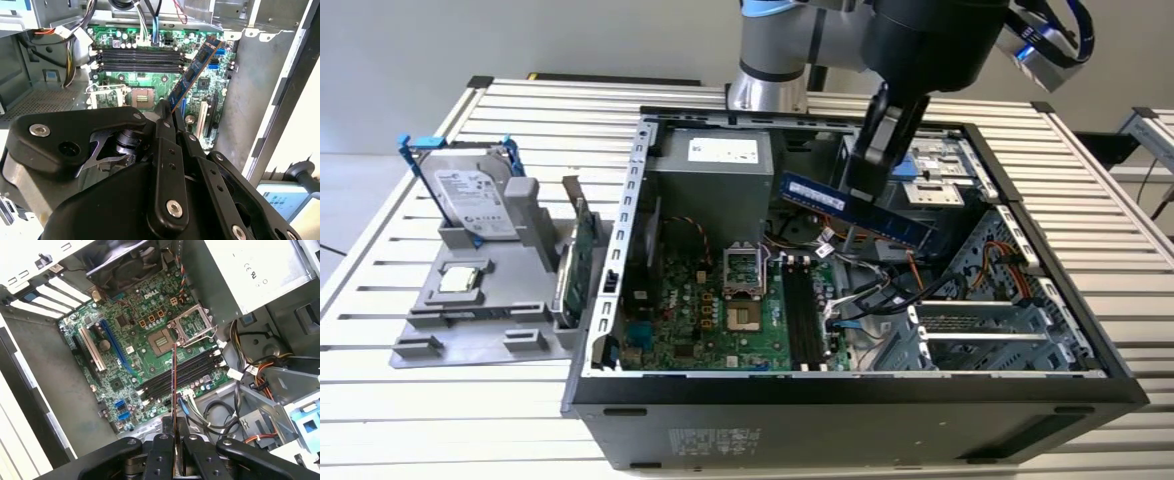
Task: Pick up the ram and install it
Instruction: 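Insert the ram into the slot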
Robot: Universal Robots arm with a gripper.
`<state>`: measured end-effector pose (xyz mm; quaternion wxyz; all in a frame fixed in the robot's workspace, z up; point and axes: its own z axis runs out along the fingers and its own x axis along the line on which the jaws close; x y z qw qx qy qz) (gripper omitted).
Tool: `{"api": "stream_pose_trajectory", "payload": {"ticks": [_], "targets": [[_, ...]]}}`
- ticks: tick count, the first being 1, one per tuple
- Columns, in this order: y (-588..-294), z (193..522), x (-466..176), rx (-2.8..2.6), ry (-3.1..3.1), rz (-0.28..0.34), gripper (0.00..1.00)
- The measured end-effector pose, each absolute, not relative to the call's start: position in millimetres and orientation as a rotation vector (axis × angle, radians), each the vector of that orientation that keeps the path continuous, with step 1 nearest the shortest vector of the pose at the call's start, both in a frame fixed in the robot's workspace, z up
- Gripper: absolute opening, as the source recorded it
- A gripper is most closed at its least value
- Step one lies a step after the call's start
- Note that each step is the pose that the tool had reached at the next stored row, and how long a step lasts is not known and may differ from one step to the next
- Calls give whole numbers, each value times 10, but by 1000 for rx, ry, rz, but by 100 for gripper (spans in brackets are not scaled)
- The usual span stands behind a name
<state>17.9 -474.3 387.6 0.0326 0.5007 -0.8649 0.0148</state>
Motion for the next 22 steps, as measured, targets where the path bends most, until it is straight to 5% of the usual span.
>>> {"api": "stream_pose_trajectory", "payload": {"ticks": [22], "targets": [[-4743,3876,178,1384,-2745,40,0]]}}
